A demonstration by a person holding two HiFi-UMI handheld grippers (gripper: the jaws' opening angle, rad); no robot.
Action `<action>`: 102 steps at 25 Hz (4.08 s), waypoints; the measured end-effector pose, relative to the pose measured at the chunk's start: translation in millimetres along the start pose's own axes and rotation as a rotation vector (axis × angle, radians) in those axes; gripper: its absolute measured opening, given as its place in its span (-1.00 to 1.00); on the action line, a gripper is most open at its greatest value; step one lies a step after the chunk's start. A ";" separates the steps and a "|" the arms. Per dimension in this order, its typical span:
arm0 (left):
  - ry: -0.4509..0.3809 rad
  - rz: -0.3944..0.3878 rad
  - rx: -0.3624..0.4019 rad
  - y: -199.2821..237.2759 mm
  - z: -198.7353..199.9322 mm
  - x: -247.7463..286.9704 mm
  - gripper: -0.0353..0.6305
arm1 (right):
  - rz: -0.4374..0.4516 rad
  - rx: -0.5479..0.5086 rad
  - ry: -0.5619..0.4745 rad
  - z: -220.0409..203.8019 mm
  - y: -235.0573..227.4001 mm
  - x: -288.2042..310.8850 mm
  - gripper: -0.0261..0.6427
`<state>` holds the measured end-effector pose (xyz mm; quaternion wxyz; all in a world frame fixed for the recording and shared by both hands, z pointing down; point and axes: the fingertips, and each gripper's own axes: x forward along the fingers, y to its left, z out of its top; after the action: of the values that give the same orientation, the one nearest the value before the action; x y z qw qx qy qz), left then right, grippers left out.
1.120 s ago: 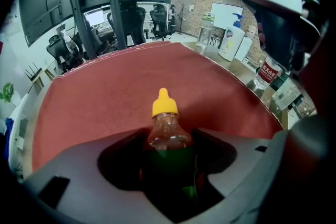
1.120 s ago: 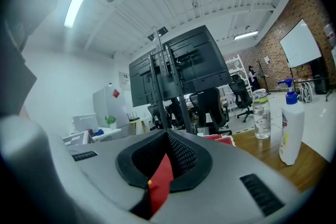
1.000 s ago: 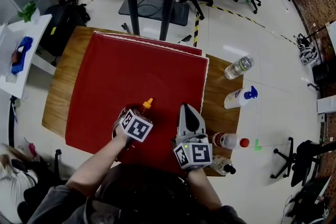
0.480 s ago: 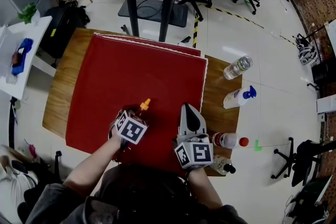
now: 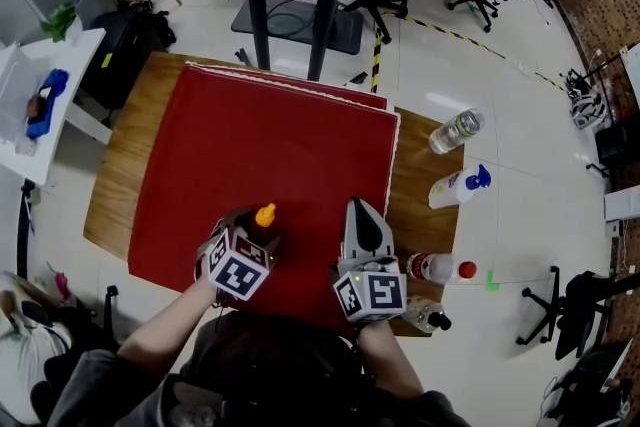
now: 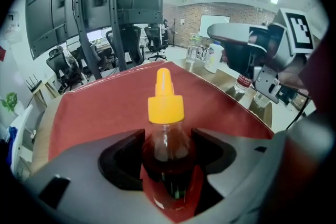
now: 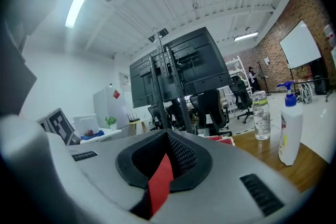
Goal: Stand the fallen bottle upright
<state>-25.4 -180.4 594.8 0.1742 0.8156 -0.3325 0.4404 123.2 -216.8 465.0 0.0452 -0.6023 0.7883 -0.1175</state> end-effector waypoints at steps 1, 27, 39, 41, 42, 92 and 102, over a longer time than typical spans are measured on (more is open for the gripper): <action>-0.009 0.005 0.005 0.9 0.0 -4.6 0.04 | 0.001 0.001 0.002 0.3 1.5 -0.3 -0.90; -0.424 0.063 -0.116 37.3 27.4 -23.3 0.04 | 0.005 -0.053 0.011 -7.4 31.3 -11.7 -0.90; -0.527 0.121 -0.108 44.2 21.5 -18.8 0.04 | -0.006 -0.054 0.022 -12.4 32.7 -11.6 -0.90; -0.539 0.120 -0.093 44.3 23.8 -16.8 0.04 | -0.006 -0.060 0.022 -15.5 34.2 -9.7 -0.90; -0.548 0.123 -0.087 43.7 24.9 -16.1 0.04 | -0.007 -0.063 0.023 -17.2 35.0 -9.4 -0.90; -0.779 0.160 -0.101 29.2 25.7 -86.2 0.46 | -0.010 -0.041 -0.015 -3.4 58.5 -34.3 -0.90; -0.818 0.158 -0.137 26.1 25.8 -120.4 0.37 | 0.013 -0.059 -0.047 13.0 74.4 -46.2 -0.90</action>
<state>-75.0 -167.2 479.9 0.0476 0.8818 -0.4641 0.0694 68.6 -155.8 431.3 0.0465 -0.6009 0.7940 -0.0798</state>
